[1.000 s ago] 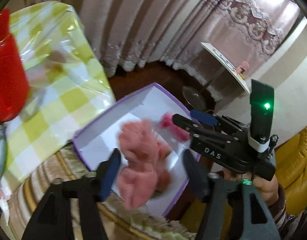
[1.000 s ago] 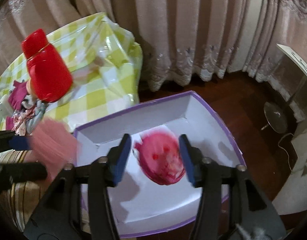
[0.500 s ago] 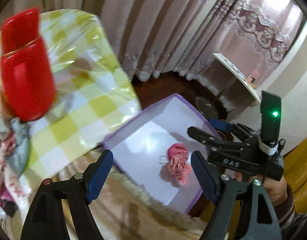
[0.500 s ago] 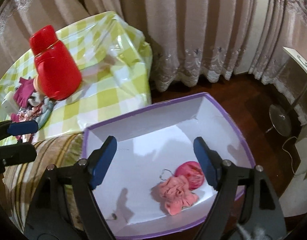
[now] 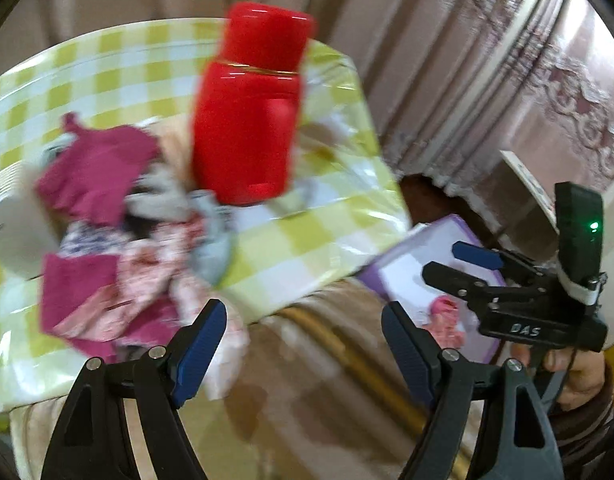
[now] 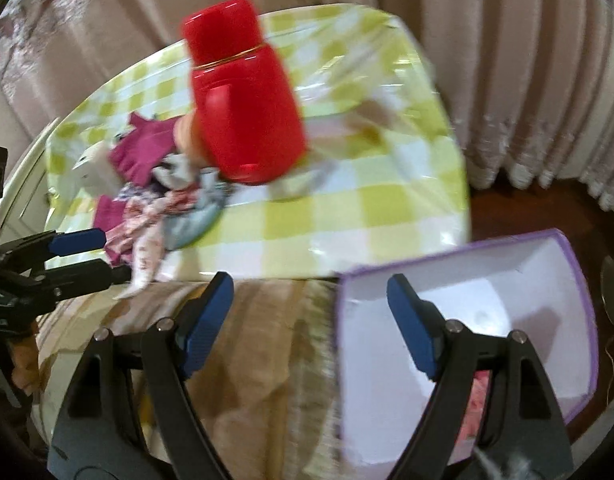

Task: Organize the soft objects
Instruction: 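Move both open tools back over the pile on the table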

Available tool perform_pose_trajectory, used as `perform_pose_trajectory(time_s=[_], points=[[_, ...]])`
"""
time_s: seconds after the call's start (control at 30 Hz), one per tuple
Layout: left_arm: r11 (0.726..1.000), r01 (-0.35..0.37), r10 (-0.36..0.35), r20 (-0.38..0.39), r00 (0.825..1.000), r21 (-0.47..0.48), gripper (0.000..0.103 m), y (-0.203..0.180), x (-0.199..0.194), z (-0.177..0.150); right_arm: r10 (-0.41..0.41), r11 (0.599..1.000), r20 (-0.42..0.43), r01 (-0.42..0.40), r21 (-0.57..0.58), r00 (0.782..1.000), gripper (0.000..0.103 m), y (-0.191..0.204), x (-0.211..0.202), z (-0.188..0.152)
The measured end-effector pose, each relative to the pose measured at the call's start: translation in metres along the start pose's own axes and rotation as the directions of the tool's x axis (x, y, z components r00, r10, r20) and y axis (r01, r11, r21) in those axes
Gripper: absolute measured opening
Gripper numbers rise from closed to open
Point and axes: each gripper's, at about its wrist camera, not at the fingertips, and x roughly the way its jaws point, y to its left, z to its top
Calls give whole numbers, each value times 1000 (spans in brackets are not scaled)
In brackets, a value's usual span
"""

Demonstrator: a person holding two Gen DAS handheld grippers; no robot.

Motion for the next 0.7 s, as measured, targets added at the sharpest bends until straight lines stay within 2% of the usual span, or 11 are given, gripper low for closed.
perform_pose_trajectory(time_s=[0.27,0.47,0.7], points=[[989,-114,116,18,993,-93,81,71,-27,-15,91,992,-59,-95,-81,994,82,59,33,18],[979,-140,147,35,989,-147,81,108,-44,-22,146,985,-104,-155,-82,984,82,94,59,32],[975,-161,171,57,984,-154,81,124,-55,-18,194,978,-141,-202,-51,971,82,124,89,42]])
